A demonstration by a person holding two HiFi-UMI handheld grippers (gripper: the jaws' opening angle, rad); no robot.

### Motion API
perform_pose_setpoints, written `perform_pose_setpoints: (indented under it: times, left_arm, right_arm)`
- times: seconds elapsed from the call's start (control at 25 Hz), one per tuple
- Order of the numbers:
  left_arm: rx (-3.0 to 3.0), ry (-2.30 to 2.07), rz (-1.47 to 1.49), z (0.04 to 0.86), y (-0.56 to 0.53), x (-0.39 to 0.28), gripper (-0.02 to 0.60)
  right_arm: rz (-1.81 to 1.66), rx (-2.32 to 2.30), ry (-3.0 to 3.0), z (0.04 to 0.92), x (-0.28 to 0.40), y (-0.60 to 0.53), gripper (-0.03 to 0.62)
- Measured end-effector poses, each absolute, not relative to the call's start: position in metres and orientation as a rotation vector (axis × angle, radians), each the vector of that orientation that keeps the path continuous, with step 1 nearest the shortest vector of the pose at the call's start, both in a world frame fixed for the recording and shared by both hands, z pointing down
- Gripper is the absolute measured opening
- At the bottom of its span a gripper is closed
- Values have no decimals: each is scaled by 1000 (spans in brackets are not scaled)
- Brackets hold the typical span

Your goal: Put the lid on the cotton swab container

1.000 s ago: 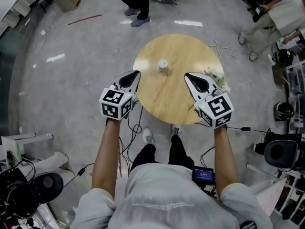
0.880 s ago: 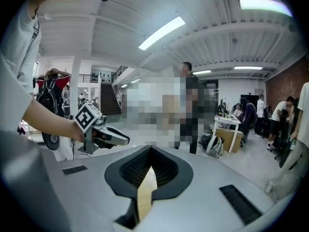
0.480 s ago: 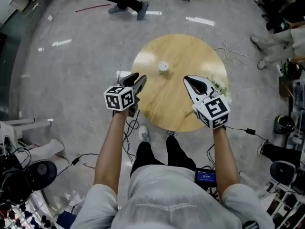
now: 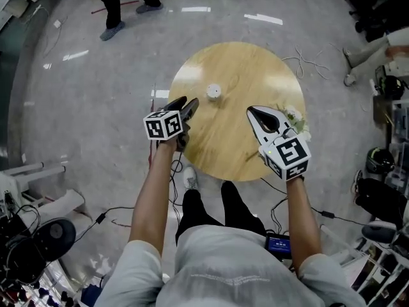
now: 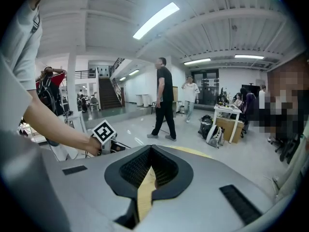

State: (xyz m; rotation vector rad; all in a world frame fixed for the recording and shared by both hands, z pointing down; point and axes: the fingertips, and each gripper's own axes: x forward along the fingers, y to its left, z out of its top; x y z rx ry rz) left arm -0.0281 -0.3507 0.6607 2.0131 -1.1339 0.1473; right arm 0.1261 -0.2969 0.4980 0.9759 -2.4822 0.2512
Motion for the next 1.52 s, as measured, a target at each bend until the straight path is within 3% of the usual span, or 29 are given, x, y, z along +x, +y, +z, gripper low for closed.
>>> perform_pose_setpoints:
  times: [0.32,0.48,1.16,1.52]
  left_arm:
    - [1980,-1083,137,677,-362,-18,212]
    - [2020,-1114,164,673,-363,-18,136]
    - [2418,-1042,497,631,-371,40,130]
    - [2457,-1007,667,648,-380,61,94]
  right_arm:
    - [266,974,-2477,504,128,-298,26]
    - [265,980,-2473,506,128,-296,26]
    - [284,1039,-2457,504,151,-291,26]
    - [338,1087,-2468,504,168,-294,26]
